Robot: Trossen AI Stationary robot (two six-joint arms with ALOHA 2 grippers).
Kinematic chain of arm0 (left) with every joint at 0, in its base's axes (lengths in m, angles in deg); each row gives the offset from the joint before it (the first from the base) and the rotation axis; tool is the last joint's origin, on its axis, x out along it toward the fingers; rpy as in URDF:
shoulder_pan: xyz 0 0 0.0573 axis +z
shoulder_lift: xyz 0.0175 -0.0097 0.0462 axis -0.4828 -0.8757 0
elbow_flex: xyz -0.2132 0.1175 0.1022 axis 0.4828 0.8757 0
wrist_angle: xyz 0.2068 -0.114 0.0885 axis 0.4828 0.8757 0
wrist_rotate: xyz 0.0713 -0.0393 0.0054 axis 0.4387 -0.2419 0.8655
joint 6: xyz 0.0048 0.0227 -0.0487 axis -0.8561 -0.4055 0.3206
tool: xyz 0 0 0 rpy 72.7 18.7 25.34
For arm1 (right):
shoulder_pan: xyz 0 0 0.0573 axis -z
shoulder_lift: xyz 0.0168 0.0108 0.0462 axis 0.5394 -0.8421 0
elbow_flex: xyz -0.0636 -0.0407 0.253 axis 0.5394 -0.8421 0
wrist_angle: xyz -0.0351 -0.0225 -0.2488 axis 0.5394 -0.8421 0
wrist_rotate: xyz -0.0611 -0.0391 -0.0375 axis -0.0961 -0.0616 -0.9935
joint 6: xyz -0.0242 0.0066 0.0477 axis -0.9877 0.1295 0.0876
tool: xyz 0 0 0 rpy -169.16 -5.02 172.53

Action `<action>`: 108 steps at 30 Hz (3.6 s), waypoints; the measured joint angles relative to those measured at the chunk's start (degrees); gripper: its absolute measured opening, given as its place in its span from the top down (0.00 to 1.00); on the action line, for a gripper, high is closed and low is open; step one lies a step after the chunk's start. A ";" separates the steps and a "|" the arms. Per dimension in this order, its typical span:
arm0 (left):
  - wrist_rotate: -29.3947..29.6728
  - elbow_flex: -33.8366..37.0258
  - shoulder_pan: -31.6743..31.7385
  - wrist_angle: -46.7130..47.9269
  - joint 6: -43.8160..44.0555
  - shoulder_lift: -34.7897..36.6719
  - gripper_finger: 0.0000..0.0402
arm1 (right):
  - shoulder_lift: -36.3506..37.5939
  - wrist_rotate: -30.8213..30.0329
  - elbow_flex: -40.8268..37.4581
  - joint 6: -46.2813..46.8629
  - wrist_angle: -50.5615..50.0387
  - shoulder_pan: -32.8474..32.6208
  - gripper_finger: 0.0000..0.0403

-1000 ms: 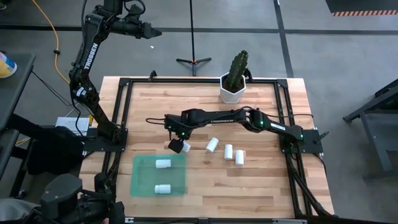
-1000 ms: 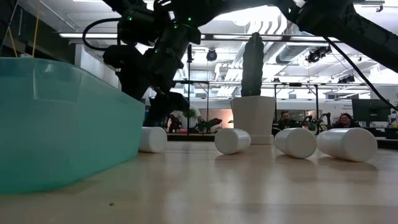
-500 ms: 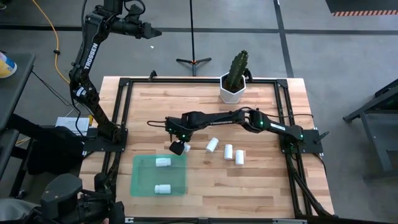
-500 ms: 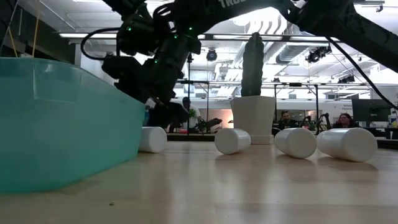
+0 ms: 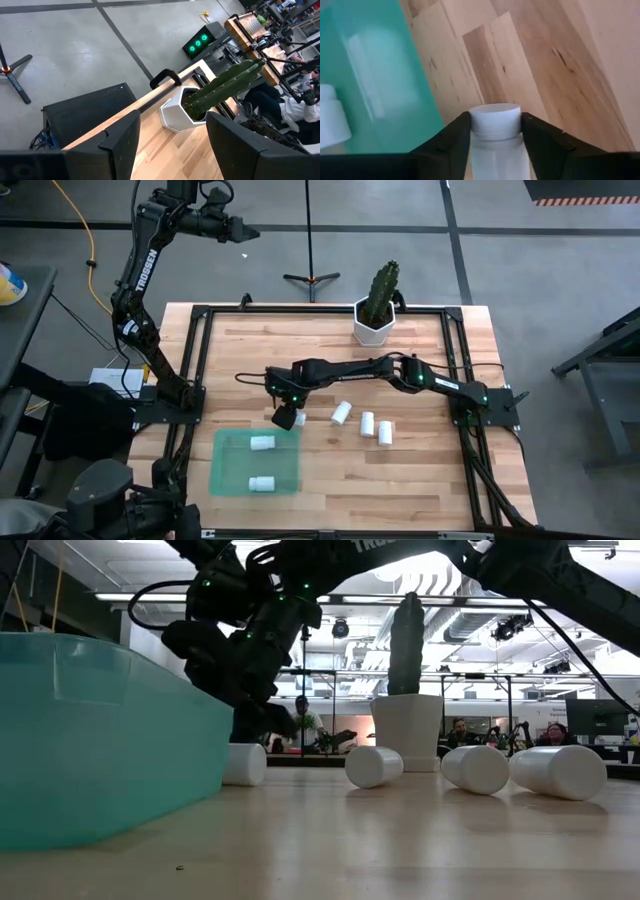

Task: Pick and place pill bottles into a basket
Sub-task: Put the white pill bottle into the green bin

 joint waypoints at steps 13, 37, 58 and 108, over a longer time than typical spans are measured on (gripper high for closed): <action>0.01 0.00 0.00 1.06 0.00 0.00 0.35 | 0.20 4.55 0.07 -3.76 -0.60 -0.29 0.88; 0.16 0.00 -0.04 4.09 -1.07 0.00 0.35 | 0.00 13.22 0.00 -13.74 -6.24 -0.58 0.51; 1.01 0.00 -0.04 5.39 -1.07 0.00 0.35 | 0.00 10.05 0.00 -15.28 -6.05 -3.40 0.48; 1.49 0.02 -0.04 5.80 -1.51 0.00 0.35 | -3.54 8.84 0.13 -12.53 -1.76 -7.27 0.62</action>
